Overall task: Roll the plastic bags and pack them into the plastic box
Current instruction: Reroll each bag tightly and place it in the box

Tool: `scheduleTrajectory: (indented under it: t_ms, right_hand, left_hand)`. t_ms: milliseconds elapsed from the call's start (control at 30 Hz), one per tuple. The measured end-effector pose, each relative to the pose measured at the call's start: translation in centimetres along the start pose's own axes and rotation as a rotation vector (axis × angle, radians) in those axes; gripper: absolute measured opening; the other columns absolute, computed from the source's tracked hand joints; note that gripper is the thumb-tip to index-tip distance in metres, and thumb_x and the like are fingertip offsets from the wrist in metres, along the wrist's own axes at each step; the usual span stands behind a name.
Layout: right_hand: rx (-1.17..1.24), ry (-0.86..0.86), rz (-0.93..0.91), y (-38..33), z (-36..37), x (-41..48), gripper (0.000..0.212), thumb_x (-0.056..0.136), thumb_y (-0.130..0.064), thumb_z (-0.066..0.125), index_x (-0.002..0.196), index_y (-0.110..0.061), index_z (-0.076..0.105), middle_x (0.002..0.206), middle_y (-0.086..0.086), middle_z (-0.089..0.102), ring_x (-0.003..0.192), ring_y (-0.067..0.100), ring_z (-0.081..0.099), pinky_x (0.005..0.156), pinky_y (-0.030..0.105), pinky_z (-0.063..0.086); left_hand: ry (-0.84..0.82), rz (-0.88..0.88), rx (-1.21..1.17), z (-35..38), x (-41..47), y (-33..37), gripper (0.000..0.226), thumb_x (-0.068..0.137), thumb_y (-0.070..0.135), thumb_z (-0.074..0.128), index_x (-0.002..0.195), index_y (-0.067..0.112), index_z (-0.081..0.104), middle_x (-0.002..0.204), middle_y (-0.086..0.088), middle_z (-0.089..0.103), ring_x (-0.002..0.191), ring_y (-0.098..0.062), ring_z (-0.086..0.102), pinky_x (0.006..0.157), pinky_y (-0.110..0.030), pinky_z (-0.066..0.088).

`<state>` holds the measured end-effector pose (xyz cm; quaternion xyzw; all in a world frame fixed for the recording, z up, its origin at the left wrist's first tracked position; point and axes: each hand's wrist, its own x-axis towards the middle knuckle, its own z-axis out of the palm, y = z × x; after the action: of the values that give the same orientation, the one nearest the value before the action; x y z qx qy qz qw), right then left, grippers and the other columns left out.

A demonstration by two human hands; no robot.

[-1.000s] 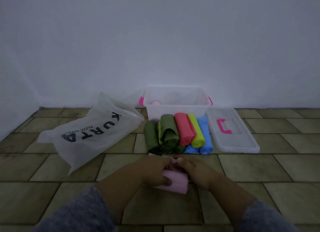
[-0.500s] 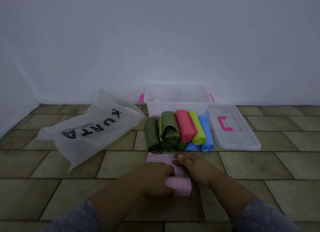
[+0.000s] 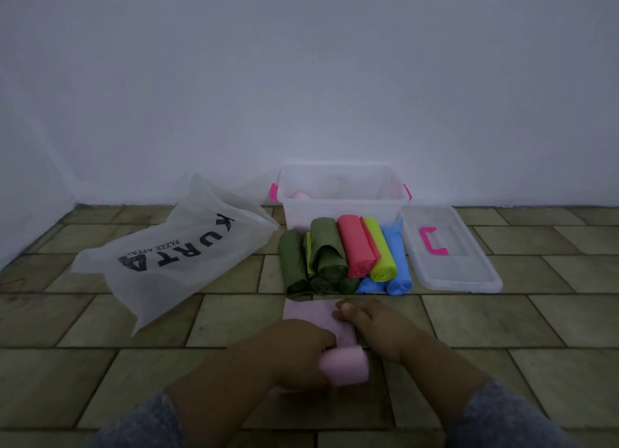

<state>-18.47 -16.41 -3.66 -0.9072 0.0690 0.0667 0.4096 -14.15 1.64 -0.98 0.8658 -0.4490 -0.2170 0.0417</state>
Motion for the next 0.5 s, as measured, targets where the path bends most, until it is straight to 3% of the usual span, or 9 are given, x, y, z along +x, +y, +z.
scheduleTrajectory:
  t_ms: [167, 367, 500]
  right_hand:
    - [-0.013, 0.007, -0.009, 0.1, 0.0, 0.1, 0.036, 0.098, -0.04, 0.04, 0.12, -0.022, 0.061, 0.125, -0.002, 0.062, 0.115, 0.011, 0.052, 0.103, 0.027, 0.036]
    - [0.013, 0.002, -0.012, -0.2, -0.1, 0.0, 0.035, 0.098, -0.04, 0.039, 0.118, -0.023, 0.062, 0.123, -0.001, 0.063, 0.113, 0.012, 0.053, 0.099, 0.026, 0.037]
    - [0.008, -0.02, -0.001, -0.2, -0.1, -0.2, 0.037, 0.097, -0.042, 0.041, 0.124, -0.023, 0.059, 0.129, -0.002, 0.059, 0.118, 0.011, 0.05, 0.105, 0.027, 0.034]
  left_hand:
    - [0.068, -0.07, -0.096, 0.9, -0.3, -0.6, 0.053, 0.078, 0.05, 0.067, 0.121, 0.026, 0.049, 0.119, -0.003, 0.058, 0.101, -0.018, 0.053, 0.073, -0.024, 0.034]
    - [0.024, -0.099, -0.133, 1.1, -0.2, -1.2, 0.049, 0.087, 0.06, 0.048, 0.122, 0.026, 0.057, 0.118, -0.003, 0.048, 0.102, -0.022, 0.051, 0.079, -0.03, 0.038]
    - [0.066, -0.111, -0.153, 1.3, 0.1, -1.5, 0.043, 0.093, 0.058, 0.038, 0.12, 0.033, 0.06, 0.115, -0.001, 0.061, 0.101, -0.019, 0.055, 0.083, -0.031, 0.04]
